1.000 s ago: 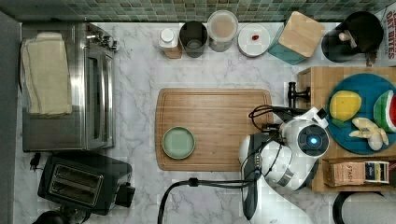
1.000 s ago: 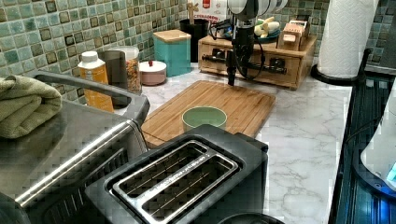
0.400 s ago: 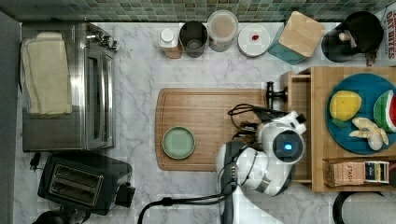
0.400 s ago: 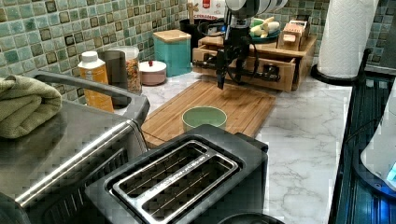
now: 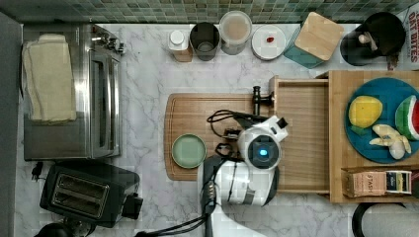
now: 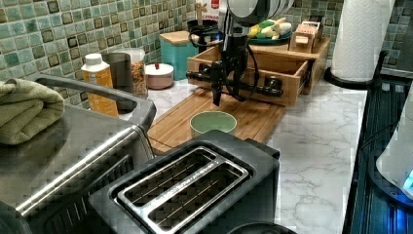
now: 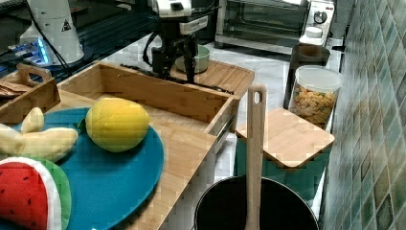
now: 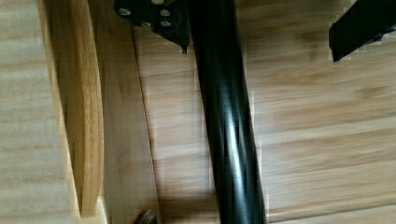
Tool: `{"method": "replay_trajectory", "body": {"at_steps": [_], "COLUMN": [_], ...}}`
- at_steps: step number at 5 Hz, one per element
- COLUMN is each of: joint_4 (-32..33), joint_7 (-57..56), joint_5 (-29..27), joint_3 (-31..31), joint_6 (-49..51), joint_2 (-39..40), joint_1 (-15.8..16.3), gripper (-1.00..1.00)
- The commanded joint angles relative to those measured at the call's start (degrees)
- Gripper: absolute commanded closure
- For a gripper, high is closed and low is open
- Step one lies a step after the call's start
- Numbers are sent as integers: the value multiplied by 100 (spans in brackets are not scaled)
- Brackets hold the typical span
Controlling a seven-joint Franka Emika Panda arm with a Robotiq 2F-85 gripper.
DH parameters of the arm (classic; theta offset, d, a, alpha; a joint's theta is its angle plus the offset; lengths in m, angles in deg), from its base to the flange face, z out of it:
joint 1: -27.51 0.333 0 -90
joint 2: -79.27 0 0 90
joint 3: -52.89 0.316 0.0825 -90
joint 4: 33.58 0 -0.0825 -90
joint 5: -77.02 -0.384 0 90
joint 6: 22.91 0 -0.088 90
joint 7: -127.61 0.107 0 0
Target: Open the drawer.
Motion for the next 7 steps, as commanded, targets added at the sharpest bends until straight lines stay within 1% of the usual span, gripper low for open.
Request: {"method": "replay_trajectory", "body": {"at_steps": [1, 2, 7], "joint_4": [369, 585, 585], "joint_7": [1032, 1178, 1180], "joint_5": [-91, -21, -17], "joint_3": [935, 998, 1012], "joint_6": [-147, -651, -652], "joint_2": [-131, -238, -238], "joint_1": [1072, 1090, 1077], "gripper": [-100, -100, -100]}}
